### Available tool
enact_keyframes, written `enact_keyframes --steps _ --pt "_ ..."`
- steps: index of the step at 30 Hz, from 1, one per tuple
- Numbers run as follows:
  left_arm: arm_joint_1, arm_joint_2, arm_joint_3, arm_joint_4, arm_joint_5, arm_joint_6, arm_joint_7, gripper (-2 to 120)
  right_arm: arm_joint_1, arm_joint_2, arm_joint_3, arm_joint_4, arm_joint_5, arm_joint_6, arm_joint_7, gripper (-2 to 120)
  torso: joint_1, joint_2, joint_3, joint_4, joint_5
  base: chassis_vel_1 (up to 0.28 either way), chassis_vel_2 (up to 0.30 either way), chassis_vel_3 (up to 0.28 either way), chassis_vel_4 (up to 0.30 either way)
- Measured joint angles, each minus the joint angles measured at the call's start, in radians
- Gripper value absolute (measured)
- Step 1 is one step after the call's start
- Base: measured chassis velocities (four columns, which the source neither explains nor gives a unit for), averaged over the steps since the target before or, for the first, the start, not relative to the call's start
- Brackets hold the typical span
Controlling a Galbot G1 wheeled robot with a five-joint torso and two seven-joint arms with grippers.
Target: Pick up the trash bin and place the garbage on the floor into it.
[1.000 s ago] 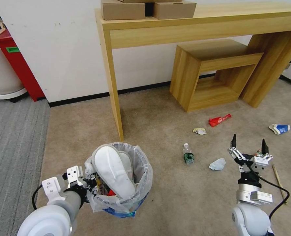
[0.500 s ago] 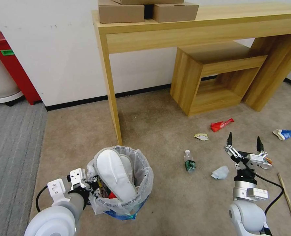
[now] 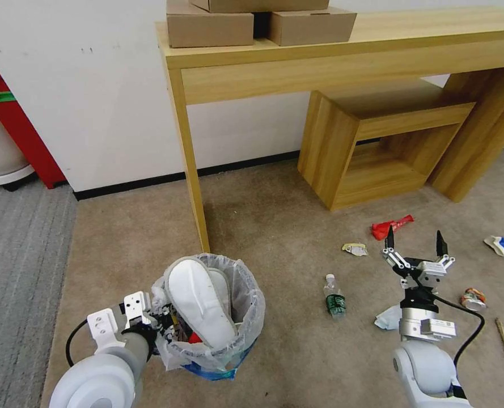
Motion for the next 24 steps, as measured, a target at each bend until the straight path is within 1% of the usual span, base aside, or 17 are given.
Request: enact_keyframes --steps 12,17,24 --pt "-0.008 0.002 0.003 0.008 0.0 -0.001 0.0 0 0.016 -0.013 0.0 -0.015 0.047 0.0 -0.031 100 0.0 0.0 0.0 0.0 0.0001 0.0 0.0 0.0 0.0" --pt "0.0 -0.008 0.013 0.009 0.03 -0.006 0.016 0 0.014 -0.014 0.001 -0.022 0.023 0.031 -0.035 100 0.0 0.0 0.0 0.0 0.0001 0.0 0.0 0.0 0.0" --pt "0.006 -0.01 0.02 0.008 0.026 -0.003 0.015 0 0.004 -0.013 0.009 -0.024 0.016 0.056 -0.045 100 0.0 0.0 0.0 0.0 0.0001 0.0 0.0 0.0 0.0"
